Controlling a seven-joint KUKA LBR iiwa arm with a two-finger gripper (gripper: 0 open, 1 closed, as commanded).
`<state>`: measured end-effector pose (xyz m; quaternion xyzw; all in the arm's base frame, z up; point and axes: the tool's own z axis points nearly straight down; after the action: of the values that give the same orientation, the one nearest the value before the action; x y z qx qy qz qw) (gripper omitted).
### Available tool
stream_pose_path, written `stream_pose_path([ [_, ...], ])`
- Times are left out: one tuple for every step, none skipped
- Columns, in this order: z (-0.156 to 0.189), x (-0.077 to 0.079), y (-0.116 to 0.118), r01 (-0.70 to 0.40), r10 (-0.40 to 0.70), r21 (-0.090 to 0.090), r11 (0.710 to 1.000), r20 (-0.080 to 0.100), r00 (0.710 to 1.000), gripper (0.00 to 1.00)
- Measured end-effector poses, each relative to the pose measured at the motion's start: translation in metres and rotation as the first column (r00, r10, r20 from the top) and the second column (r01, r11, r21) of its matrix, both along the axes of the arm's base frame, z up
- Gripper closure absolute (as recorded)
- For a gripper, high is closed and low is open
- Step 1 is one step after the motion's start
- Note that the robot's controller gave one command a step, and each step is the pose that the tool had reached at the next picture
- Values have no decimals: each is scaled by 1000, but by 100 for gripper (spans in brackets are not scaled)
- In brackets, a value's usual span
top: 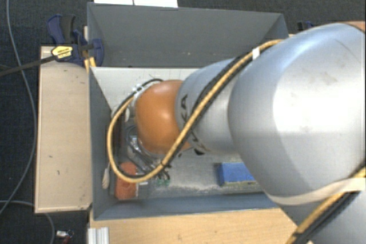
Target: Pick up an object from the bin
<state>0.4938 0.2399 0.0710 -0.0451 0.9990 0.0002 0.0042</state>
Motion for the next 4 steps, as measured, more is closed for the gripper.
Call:
stream_pose_path([
  [-1, -10, 2, -188, 188, -4, 982, -6, 982, 100],
  [-1, -10, 2, -187, 187, -4, 982, -6, 982, 100],
  [65, -4, -3, -186, 186, -4, 982, -8, 982, 100],
  [92, -12, 2, -195, 195, -3, 981, -8, 981, 100],
])
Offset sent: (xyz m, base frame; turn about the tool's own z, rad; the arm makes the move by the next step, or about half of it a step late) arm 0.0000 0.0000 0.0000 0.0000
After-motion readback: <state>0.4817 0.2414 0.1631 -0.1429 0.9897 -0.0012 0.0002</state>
